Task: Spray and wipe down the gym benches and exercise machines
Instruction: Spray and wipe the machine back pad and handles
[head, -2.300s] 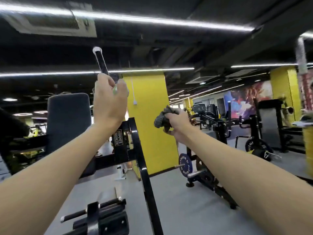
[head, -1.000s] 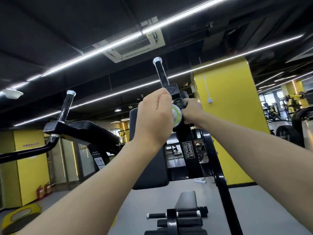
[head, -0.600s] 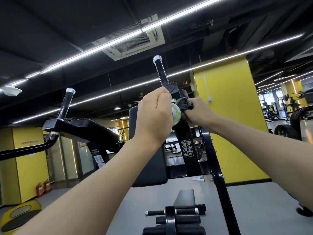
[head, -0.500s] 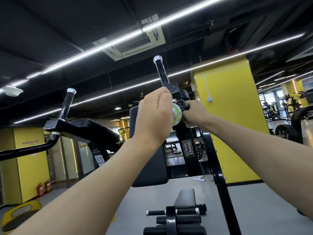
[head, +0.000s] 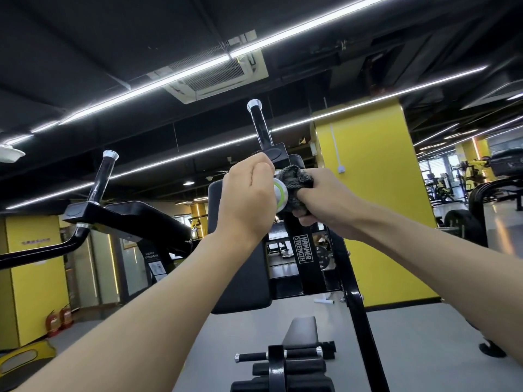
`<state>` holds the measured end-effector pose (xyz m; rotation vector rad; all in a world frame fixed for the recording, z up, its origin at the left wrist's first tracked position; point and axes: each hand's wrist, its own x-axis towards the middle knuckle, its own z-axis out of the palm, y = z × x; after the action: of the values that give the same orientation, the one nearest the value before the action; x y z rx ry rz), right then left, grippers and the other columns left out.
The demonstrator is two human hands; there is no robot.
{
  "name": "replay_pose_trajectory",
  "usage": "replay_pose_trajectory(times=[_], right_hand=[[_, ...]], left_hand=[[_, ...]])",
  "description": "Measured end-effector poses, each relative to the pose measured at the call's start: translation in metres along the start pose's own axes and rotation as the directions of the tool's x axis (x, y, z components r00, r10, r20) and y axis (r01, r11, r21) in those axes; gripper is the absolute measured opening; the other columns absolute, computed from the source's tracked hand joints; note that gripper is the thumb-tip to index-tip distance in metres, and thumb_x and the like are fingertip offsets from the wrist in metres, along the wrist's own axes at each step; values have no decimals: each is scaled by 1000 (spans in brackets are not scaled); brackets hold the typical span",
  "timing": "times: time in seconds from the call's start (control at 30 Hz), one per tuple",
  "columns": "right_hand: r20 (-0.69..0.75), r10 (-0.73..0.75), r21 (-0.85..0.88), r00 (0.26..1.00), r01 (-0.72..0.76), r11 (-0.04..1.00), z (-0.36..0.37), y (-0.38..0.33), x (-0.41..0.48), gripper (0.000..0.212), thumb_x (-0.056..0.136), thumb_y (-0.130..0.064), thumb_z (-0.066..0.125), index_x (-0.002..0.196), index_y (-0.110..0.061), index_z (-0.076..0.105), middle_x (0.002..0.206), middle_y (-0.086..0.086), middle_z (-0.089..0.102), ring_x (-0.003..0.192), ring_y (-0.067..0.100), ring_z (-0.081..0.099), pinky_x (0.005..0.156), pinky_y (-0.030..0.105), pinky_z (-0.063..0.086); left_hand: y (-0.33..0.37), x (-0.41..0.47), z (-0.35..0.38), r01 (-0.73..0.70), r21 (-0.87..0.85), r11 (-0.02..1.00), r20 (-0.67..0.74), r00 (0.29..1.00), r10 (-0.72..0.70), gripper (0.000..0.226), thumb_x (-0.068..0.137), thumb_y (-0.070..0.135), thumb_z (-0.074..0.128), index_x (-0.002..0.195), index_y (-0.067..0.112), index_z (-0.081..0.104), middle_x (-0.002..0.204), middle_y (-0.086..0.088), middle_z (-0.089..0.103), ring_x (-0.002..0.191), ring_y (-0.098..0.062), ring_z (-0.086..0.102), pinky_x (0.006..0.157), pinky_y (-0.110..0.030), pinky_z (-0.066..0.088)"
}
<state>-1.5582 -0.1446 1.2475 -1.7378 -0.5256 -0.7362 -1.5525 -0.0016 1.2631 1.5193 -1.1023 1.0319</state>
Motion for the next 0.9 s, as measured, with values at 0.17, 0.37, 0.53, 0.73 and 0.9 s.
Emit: replay_pose_trajectory(times=[0.17,0.37,0.53,0.73,0.9], right_hand=[[35,-33,-4,999,33,999,-2,-18,-20,22,86,13,35,84,0,52,67,9,40,50,15,35,44,23,30],[-124,136,-76,983,-146,986,2,-14,-14,25,91,12,35,78,-6,47,59,4,43,41,12,39,42,21,31],[-92,87,18,992,-86,996,13,-20,-27,28,89,12,35,73,-10,42,57,2,37,43,12,34,43,20,25],[75,-118,91,990,111,990,1,-40,-49,30,93,11,39,72,-9,48,55,1,39,48,16,34,42,23,27],[-92,6,-129,996,-18,992,-26,-11,5,18,89,4,44,84,1,61,65,9,51,55,21,43,45,26,36]], left_hand=[[-1,-1,2,-12,14,1000,-26,1000,13,23,79,17,33,60,5,35,48,11,30,51,-7,29,50,-22,24],[-4,0,0,-4,42,999,-30,1000,5,23,80,21,33,60,11,37,47,10,34,54,-16,32,55,-38,28],[-6,-1,4,-14,35,999,-66,998,16,21,80,21,32,60,14,34,46,10,34,53,-15,30,55,-35,25],[-1,-4,3,0,94,996,-119,993,11,23,83,17,34,62,7,38,52,7,34,54,-12,33,52,-37,28],[19,-3,-5,33,371,928,-97,995,3,26,80,18,34,66,-3,41,58,-16,43,57,-20,38,55,-44,36]])
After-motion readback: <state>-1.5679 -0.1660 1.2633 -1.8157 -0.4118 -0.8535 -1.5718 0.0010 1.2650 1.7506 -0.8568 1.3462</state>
